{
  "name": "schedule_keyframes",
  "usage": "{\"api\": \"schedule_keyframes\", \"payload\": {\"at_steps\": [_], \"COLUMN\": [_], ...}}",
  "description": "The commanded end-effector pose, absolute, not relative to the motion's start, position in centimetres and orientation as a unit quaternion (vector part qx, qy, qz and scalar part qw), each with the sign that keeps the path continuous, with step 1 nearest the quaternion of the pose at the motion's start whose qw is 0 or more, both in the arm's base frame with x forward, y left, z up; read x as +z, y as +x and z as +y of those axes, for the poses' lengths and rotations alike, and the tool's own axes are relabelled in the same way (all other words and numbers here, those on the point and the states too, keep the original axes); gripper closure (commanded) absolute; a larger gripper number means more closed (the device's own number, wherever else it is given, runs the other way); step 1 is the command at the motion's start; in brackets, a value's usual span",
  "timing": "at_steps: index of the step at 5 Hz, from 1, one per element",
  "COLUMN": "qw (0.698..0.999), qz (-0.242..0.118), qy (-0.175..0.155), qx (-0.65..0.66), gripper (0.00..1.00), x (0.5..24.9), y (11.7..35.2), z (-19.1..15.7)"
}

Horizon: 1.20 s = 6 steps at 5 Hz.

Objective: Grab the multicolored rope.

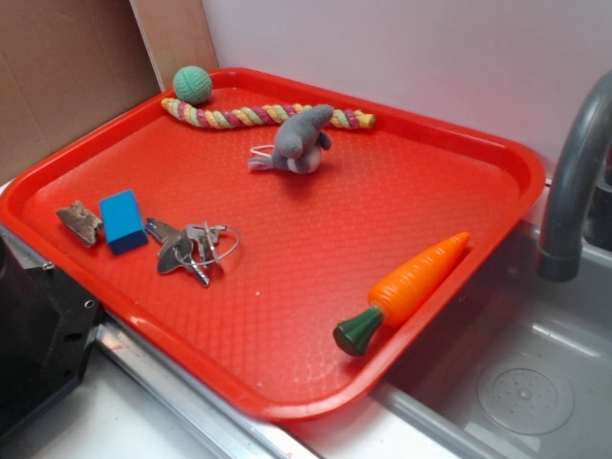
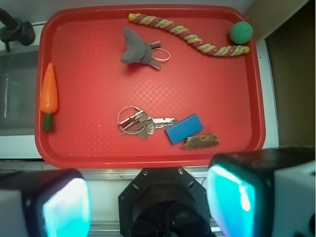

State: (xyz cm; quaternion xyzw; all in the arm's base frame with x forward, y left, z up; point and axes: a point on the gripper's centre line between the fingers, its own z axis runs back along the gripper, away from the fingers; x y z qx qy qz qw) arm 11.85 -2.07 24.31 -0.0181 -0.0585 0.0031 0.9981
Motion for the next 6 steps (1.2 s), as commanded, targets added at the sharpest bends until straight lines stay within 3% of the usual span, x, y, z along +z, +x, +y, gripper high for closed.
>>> {"api": "schedule_keyframes", "payload": {"at_steps": [1, 2, 3, 4, 6], "qw": [0.998, 0.996, 0.987, 0.980, 0.953], "qz": [-0.058, -0.065, -0.088, -0.078, -0.129], "qy": [-0.018, 0.054, 0.045, 0.034, -0.028], "qx": [0.003, -0.040, -0.124, -0.181, -0.271], "gripper": [0.00, 0.00, 0.00, 0.00, 0.00], "x": [24.3, 20.4, 18.5, 14.9, 10.5], "y": [11.9, 15.6, 19.9, 24.8, 29.1], "z": [-2.1, 0.9, 2.0, 3.2, 5.9]}}
